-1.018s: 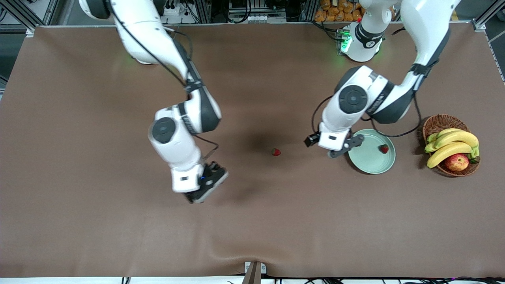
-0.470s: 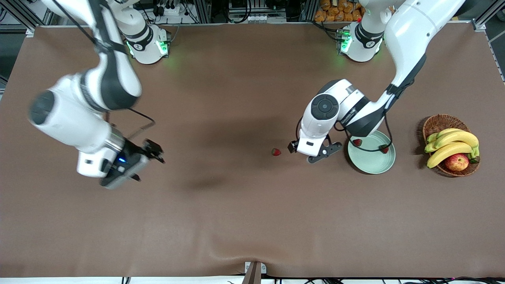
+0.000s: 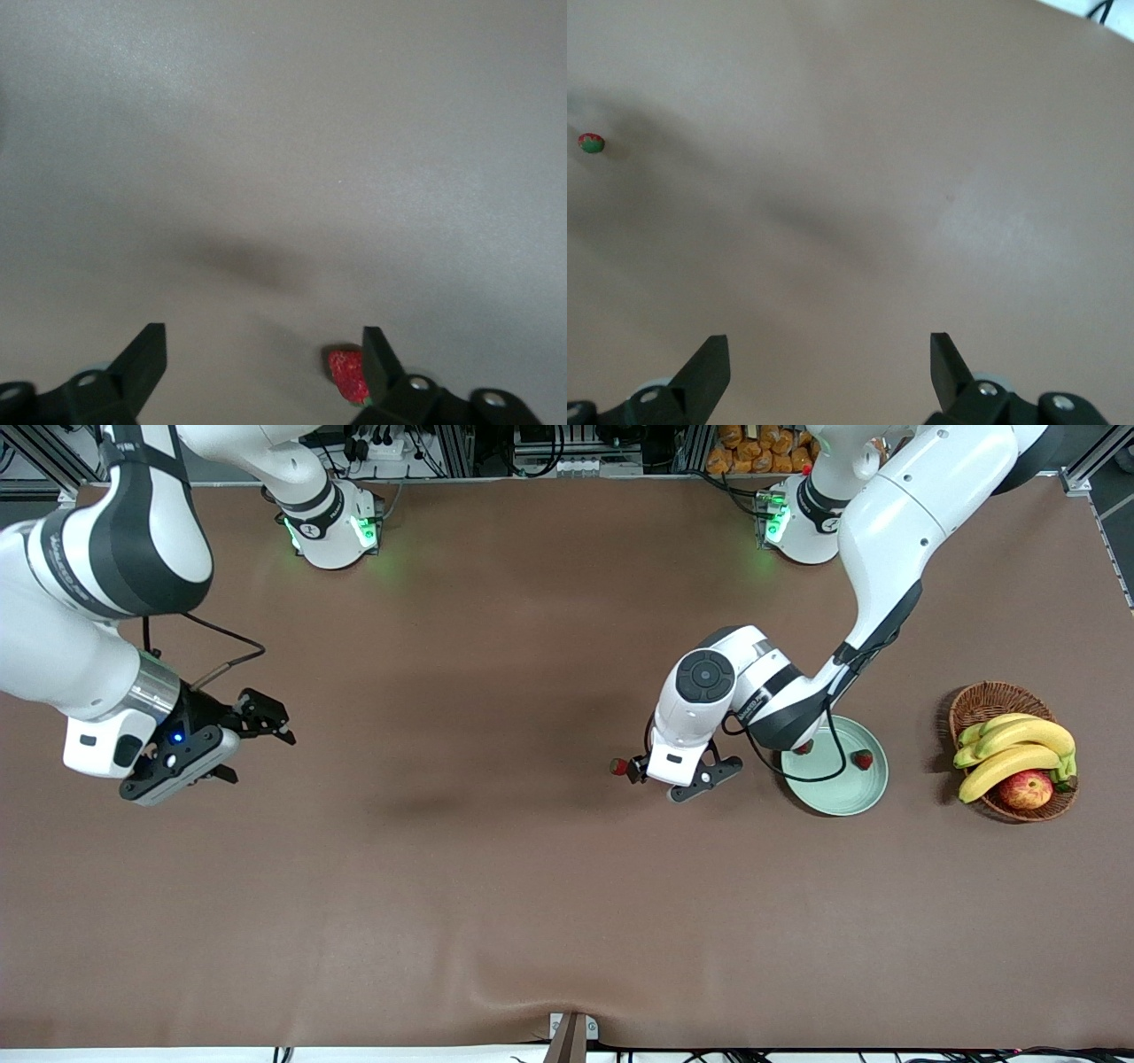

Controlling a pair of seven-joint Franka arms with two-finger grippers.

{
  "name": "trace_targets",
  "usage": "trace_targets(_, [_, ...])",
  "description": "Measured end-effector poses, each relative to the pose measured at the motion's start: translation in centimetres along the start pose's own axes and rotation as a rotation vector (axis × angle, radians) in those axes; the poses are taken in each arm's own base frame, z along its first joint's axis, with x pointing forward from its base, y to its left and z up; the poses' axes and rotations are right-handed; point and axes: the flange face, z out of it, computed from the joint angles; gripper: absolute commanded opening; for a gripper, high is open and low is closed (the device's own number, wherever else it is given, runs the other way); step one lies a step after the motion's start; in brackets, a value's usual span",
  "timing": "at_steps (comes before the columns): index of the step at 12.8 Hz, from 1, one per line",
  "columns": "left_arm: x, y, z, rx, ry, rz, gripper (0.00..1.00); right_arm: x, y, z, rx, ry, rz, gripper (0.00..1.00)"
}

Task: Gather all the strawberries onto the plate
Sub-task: 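Reach the left gripper toward the mid-table strawberry while the right gripper withdraws, then lower the left gripper and grasp the last red strawberry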

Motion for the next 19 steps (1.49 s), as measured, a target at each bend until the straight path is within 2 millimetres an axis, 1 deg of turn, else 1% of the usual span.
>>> trace_targets(2, [0.0,0.0,0.1,0.001,-0.001,0.001,0.94,-0.8,-0.5,-1.6,-0.020,-0.023,0.064,1.00])
trace_targets(5, [0.2,-0.2,0.2,0.005,0.000,0.006,0.94,-2.6,-1.6,-4.9,-0.068,-0.055,0.200,1.00])
trace_targets(6, [0.3,-0.3,0.3,0.007,0.000,0.006,0.94,-3.4,-1.6,-6.1,-0.084,-0.063,0.236,1.00])
trace_targets(7, [0.3,-0.4,0.4,0.010,0.001,0.010,0.93,-4.3,-1.3,-7.2,-0.094,-0.066,0.265,1.00])
trace_targets(9, [-0.1,-0.8,1.0,0.028,0.020,0.055,0.91,-6.5,0.6,-9.5,-0.103,-0.065,0.327,1.00])
trace_targets(10, [-0.1,-1.3,1.4,0.040,0.026,0.076,0.90,-7.6,1.7,-10.3,-0.103,-0.072,0.357,1.00])
trace_targets(12, [0.8,-2.4,1.5,0.051,0.026,0.112,0.89,-9.4,3.4,-11.5,-0.097,-0.091,0.404,1.00])
trace_targets(14, [1.2,-2.9,1.3,0.051,0.028,0.124,0.89,-10.5,4.5,-12.3,-0.092,-0.104,0.438,1.00])
trace_targets(16, [0.7,-2.7,1.0,0.048,0.029,0.133,0.89,-10.9,4.7,-13.1,-0.091,-0.111,0.480,1.00])
trace_targets(19, [-0.2,-1.9,0.8,0.022,0.031,0.145,0.86,-10.9,3.6,-14.7,-0.093,-0.132,0.537,1.00])
